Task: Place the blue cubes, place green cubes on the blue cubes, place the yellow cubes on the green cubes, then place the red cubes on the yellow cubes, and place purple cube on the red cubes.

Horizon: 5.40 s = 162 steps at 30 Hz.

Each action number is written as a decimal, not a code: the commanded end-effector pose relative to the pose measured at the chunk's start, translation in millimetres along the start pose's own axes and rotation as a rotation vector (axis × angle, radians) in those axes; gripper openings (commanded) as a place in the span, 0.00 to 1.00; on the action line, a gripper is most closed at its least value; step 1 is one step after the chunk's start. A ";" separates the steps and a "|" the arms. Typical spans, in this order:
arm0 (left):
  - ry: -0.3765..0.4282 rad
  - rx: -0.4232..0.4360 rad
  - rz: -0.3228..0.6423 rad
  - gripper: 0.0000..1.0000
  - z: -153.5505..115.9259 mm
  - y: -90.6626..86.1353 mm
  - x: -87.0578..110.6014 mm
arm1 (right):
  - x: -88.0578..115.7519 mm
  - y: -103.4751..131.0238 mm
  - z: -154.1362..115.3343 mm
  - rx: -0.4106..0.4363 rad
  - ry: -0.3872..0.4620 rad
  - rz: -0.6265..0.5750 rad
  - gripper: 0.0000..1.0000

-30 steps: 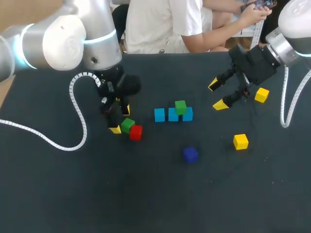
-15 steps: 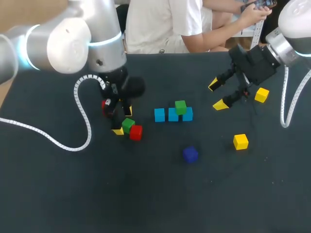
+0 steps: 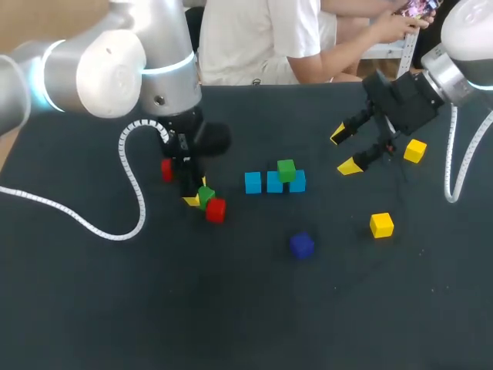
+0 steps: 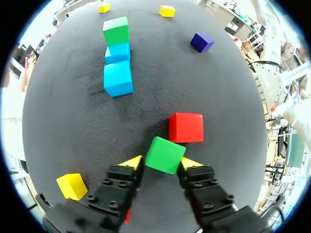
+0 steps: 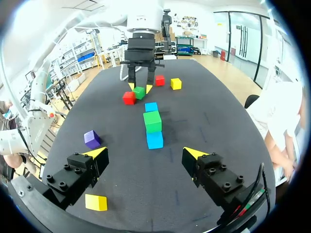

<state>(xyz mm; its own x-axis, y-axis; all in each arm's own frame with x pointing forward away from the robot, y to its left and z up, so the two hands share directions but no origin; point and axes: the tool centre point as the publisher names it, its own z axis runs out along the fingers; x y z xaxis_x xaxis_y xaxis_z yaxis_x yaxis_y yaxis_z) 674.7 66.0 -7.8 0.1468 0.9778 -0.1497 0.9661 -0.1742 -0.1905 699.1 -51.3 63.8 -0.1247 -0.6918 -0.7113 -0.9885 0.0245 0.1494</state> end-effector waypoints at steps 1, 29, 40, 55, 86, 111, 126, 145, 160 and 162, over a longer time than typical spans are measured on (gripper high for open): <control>-0.006 -0.005 -0.003 0.25 3.1 -2.3 0.5 | 0.2 0.1 -0.1 0.000 -0.002 -0.001 1.00; 0.038 -0.077 -0.022 0.00 -8.4 -19.1 -5.7 | 0.2 0.1 -0.1 0.000 -0.002 -0.001 1.00; 0.032 -0.122 -0.218 0.00 -24.6 -29.8 -5.9 | 0.2 0.1 -0.1 0.000 -0.002 -0.001 1.00; 0.001 -0.222 -0.356 0.00 -48.8 -37.9 -27.8 | 0.2 0.1 -0.1 0.000 -0.002 -0.001 1.00; -0.120 -0.305 -0.250 0.00 -61.9 -9.3 -45.5 | 0.2 0.1 -0.1 0.000 -0.002 -0.001 1.00; -0.136 -0.325 -0.257 0.00 -66.3 -10.8 -44.8 | 0.2 0.1 -0.1 0.000 -0.002 -0.001 1.00; -0.160 -0.292 -0.294 0.00 -73.8 -23.0 -107.7 | 0.2 0.1 -0.1 0.000 -0.002 -0.001 1.00; -0.137 -0.246 -0.352 0.00 -46.7 -12.0 -121.7 | 0.2 0.1 -0.1 0.000 -0.002 -0.001 1.00; -0.097 -0.211 -0.328 0.00 -42.8 16.4 -121.8 | 0.2 0.1 -0.1 0.000 -0.002 -0.001 1.00; -0.094 -0.210 -0.325 0.00 -40.6 18.5 -126.1 | 0.2 0.1 -0.1 0.000 -0.002 -0.001 1.00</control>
<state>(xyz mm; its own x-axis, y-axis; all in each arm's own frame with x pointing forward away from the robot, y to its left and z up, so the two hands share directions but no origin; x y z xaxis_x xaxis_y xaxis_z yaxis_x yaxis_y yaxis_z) 671.8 -43.7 49.1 -0.1862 0.9554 -0.2291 0.9824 0.1849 -0.0273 699.2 -51.3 63.8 -0.1247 -0.6918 -0.7113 -0.9884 0.0244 0.1496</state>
